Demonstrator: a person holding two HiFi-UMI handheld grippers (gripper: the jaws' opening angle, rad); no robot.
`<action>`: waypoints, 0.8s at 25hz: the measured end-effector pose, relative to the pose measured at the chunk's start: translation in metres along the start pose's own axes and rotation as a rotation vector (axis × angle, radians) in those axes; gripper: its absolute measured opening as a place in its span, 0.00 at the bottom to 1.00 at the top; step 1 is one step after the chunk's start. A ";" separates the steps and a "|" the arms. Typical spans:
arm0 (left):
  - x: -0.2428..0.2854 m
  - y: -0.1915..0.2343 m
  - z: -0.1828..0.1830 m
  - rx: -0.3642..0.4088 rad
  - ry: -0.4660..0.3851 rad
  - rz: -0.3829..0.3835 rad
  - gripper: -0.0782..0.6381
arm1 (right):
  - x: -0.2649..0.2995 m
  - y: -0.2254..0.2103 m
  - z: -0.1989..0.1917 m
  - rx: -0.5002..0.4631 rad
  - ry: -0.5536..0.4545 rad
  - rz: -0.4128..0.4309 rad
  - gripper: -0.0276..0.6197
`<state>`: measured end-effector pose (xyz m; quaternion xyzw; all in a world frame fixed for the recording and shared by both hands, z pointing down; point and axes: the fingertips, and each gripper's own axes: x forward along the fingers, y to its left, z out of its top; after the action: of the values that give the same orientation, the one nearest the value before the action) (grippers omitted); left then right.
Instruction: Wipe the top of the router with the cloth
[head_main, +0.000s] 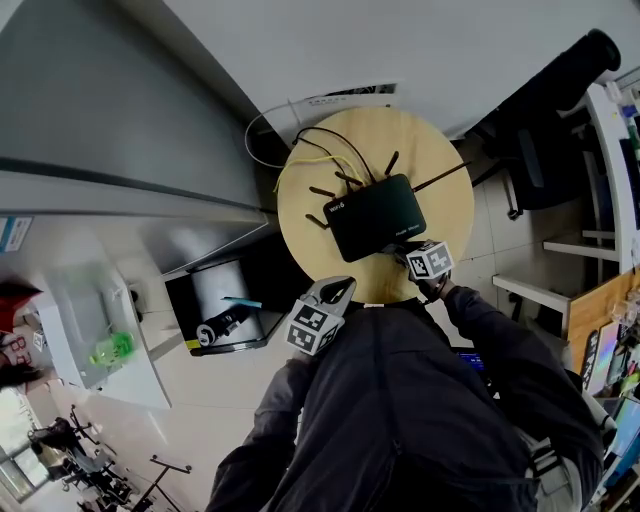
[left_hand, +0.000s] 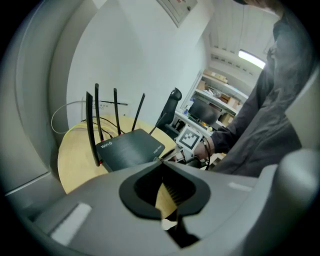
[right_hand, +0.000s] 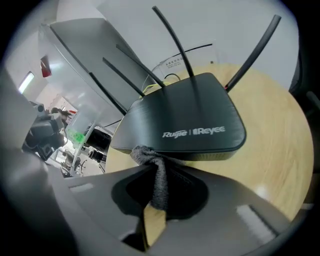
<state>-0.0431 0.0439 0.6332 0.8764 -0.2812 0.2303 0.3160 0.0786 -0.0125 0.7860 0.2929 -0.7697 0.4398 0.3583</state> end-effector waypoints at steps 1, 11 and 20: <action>0.001 -0.001 0.000 0.001 0.006 -0.003 0.11 | -0.002 -0.006 -0.001 0.004 -0.003 -0.006 0.10; 0.008 -0.008 0.005 0.009 0.017 0.000 0.11 | -0.041 -0.082 -0.003 0.079 -0.055 -0.129 0.10; 0.015 -0.013 0.013 0.009 0.002 0.022 0.11 | -0.068 -0.063 -0.003 -0.066 -0.065 -0.077 0.10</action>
<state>-0.0207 0.0375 0.6276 0.8745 -0.2894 0.2358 0.3096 0.1662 -0.0279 0.7617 0.3246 -0.7831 0.3903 0.3592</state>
